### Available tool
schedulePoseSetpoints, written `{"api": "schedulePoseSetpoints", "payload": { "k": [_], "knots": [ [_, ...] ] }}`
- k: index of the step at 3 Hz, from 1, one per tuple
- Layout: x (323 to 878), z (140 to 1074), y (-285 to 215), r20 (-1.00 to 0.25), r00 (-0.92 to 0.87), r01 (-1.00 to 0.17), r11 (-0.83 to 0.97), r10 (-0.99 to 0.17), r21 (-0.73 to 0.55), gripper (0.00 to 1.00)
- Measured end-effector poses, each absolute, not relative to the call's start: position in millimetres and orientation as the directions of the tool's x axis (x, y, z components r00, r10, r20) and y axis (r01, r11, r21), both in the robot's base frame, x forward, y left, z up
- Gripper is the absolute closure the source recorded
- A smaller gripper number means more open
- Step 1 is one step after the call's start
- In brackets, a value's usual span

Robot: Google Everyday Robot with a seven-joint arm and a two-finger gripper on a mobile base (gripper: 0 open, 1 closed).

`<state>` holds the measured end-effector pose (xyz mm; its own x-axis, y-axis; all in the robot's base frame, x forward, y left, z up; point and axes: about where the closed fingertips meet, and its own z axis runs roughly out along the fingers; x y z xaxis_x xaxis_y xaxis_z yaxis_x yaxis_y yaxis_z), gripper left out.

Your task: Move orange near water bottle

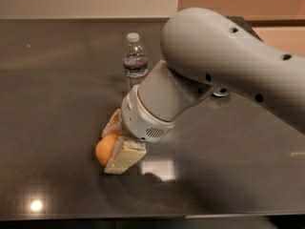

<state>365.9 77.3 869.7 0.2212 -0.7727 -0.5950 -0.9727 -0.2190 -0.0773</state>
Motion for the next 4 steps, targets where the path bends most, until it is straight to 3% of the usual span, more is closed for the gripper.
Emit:
{"api": "schedulePoseSetpoints", "payload": {
  "k": [1,4],
  "knots": [
    [401.8,889.5,47.7,-0.579,0.184,-0.982,-0.129,-0.794,-0.136,1.0],
    [489.1,886.5,-31.8,-0.585,-0.03,-0.989,0.11,-0.81,-0.101,1.0]
  ]
}}
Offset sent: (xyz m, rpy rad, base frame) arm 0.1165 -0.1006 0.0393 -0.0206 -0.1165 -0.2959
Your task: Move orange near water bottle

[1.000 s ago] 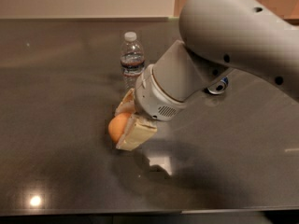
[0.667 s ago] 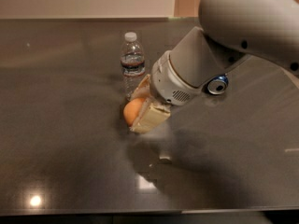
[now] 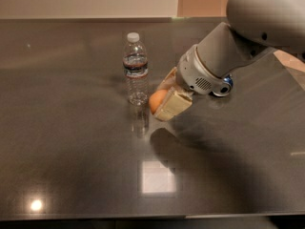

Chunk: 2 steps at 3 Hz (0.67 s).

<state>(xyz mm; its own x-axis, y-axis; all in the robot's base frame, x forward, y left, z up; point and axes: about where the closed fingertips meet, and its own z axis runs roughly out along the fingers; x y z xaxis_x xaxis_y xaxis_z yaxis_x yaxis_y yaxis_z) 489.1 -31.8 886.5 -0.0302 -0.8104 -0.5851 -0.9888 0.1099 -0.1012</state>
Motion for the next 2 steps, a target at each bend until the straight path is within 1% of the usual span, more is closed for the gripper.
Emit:
{"api": "schedulePoseSetpoints", "payload": {
  "k": [1,2],
  "knots": [
    [510.1,879.3,-40.9,-0.601,-0.079,-0.986,0.152,-0.796,-0.073,1.0],
    [528.0,874.0,-41.7,-0.611,-0.103,-0.981,0.183,-0.785,-0.07,1.0]
  ]
}}
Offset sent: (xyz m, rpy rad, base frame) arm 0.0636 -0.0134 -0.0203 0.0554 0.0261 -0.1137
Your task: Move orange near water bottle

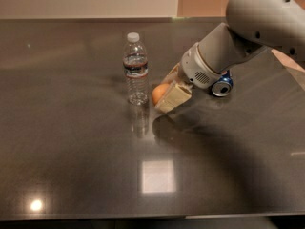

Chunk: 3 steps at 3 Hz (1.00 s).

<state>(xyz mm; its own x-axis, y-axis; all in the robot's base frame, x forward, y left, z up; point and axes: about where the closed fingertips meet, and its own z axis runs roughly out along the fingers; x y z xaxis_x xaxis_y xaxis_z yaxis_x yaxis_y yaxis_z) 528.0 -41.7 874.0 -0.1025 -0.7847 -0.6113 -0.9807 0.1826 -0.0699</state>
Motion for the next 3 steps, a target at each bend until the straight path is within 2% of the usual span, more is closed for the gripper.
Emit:
{"api": "schedulePoseSetpoints", "payload": {
  "k": [1,2,3],
  "knots": [
    [539.8,867.9,-40.3,-0.615,-0.119,-0.975,0.208,-0.78,-0.075,1.0],
    [547.4,862.5,-38.5,-0.618,-0.127,-0.97,0.227,-0.776,-0.086,0.82],
    [552.2,857.1,-36.9,-0.619,-0.136,-0.967,0.24,-0.773,-0.087,0.59]
  ]
}}
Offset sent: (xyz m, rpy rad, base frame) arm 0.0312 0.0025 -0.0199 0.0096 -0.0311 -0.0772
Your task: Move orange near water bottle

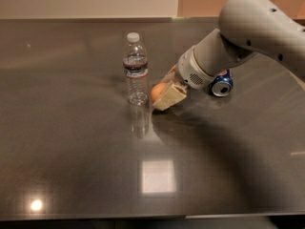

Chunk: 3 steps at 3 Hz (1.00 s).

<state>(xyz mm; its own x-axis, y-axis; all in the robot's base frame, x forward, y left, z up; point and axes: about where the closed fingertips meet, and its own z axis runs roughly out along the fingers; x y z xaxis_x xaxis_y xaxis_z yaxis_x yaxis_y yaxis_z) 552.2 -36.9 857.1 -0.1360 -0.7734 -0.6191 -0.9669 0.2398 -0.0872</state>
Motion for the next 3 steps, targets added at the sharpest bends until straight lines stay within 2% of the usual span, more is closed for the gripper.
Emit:
{"api": "schedulePoseSetpoints", "payload": {
  "k": [2,3],
  "knots": [
    [553.3,853.9,-34.3,-0.62,-0.137,-0.967,0.239,-0.773,-0.085,0.12],
    [552.6,854.5,-33.2,-0.619,-0.134,-0.968,0.237,-0.773,-0.086,0.0]
  ]
}}
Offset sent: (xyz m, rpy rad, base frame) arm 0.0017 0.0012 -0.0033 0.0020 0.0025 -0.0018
